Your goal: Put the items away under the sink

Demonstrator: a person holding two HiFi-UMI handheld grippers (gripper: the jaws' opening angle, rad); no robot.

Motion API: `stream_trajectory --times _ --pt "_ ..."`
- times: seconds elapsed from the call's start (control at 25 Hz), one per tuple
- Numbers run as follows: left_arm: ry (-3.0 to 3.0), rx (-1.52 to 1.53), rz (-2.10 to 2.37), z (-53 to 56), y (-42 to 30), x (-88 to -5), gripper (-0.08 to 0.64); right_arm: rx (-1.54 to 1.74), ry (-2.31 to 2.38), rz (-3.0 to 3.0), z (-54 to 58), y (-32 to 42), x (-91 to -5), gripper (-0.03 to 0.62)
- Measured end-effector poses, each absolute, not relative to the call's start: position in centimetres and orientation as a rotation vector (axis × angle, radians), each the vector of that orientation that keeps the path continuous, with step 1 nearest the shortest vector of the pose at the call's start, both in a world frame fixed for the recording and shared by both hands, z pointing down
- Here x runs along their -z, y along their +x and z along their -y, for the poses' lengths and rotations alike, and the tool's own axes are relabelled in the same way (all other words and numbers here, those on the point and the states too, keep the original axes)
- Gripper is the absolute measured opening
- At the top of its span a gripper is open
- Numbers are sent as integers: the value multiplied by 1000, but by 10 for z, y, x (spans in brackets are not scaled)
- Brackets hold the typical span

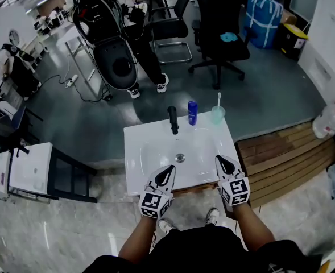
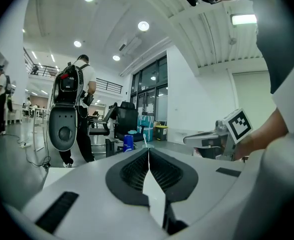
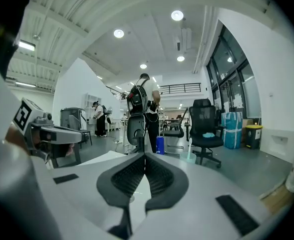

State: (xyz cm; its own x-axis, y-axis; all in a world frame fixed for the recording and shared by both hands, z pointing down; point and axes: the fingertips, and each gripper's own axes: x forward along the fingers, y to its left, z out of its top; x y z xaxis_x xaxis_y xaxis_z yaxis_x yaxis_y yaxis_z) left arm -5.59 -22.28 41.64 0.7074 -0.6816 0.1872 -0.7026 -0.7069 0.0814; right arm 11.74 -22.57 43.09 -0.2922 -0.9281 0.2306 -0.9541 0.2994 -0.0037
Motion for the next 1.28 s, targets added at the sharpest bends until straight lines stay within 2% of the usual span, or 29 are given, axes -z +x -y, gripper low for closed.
stream_trajectory --times 0.52,0.68,1.0,1.28 --pt "2726 -277 1166 281 -43 -448 21 -229 1784 2264 322 165 -481 30" --pt "2717 -293 1164 290 -35 -454 21 -263 1814 2212 350 187 -496 95" --pt "2693 -327 1181 295 -25 -465 21 -429 1835 2158 412 222 -544 303" --pt "2657 -365 1221 292 -36 -472 21 -464 1798 2134 462 227 -572 375"
